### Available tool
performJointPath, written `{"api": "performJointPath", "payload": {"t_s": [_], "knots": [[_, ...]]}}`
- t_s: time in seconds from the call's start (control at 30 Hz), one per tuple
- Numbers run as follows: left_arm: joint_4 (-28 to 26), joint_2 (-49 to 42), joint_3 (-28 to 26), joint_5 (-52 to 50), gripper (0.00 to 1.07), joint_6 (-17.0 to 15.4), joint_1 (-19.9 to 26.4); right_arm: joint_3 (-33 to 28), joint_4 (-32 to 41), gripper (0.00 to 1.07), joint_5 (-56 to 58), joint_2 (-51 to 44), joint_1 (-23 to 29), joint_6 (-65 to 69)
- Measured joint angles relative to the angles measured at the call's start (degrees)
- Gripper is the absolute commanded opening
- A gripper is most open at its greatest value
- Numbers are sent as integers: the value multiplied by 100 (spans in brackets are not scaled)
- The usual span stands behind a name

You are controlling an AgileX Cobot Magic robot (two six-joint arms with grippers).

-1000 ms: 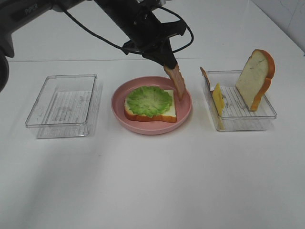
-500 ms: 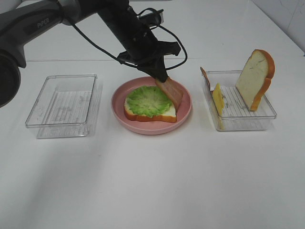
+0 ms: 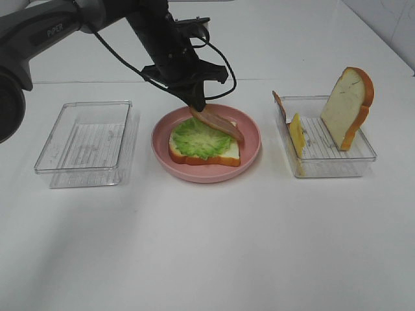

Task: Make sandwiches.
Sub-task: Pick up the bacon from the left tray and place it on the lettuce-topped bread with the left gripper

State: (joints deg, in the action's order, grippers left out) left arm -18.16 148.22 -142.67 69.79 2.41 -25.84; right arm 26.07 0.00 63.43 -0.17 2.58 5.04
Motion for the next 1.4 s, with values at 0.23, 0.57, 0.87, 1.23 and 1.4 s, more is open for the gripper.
{"api": "performJointPath", "payload": {"t_s": [0.23, 0.57, 0.87, 1.23, 1.4], "knots": [[390, 0, 0, 0, 0, -6, 0, 0, 0, 75, 0, 0, 0, 0], [453, 17, 92, 0, 0, -6, 0, 0, 0, 75, 0, 0, 0, 0], [453, 46, 160, 17, 0, -6, 0, 0, 0, 75, 0, 0, 0, 0], [504, 40, 160, 17, 79, -372, 0, 0, 0, 75, 0, 0, 0, 0], [561, -189, 160, 23, 97, -498, 0, 0, 0, 75, 0, 0, 0, 0]]}}
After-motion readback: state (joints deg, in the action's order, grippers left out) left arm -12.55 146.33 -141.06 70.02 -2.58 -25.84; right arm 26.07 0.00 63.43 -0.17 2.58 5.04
